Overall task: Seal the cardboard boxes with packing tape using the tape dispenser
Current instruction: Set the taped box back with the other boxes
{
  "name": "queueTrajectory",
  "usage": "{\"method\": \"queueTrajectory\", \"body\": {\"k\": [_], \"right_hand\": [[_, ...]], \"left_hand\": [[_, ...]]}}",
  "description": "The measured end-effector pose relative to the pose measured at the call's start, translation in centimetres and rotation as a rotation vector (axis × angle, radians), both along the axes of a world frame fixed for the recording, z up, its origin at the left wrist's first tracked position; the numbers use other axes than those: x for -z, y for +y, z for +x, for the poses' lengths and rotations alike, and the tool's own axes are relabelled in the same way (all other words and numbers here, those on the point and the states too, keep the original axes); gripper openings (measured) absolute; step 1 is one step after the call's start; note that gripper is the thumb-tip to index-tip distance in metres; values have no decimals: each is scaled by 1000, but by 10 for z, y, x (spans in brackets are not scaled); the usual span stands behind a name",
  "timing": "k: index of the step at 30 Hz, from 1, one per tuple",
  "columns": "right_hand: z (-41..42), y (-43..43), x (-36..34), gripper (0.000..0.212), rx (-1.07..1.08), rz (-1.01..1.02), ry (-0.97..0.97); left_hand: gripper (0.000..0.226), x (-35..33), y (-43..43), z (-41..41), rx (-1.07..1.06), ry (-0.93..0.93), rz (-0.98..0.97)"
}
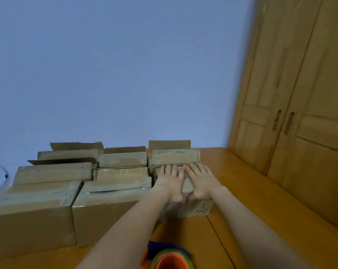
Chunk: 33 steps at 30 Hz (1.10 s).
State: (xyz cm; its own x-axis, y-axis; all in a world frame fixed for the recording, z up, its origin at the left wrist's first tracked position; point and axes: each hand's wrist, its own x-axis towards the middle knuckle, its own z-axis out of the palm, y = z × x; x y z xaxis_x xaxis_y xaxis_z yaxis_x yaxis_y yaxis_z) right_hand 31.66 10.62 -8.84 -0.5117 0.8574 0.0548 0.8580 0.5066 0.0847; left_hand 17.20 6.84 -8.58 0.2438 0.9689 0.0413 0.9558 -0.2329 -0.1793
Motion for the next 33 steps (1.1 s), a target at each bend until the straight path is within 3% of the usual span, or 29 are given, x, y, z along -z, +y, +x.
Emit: {"method": "queueTrajectory", "body": {"k": [8,21,33], "right_hand": [[19,-47,-28,114,21,209,-118],[-20,-102,-151,114,-57,367,-37],[-83,-190,-174,95,-202,223,59]], "left_hand": [[102,-14,-37,10,114,2,162],[111,-138,-92,-48,148,5,341],[90,-172,-198,-104,56,-2,248]]}}
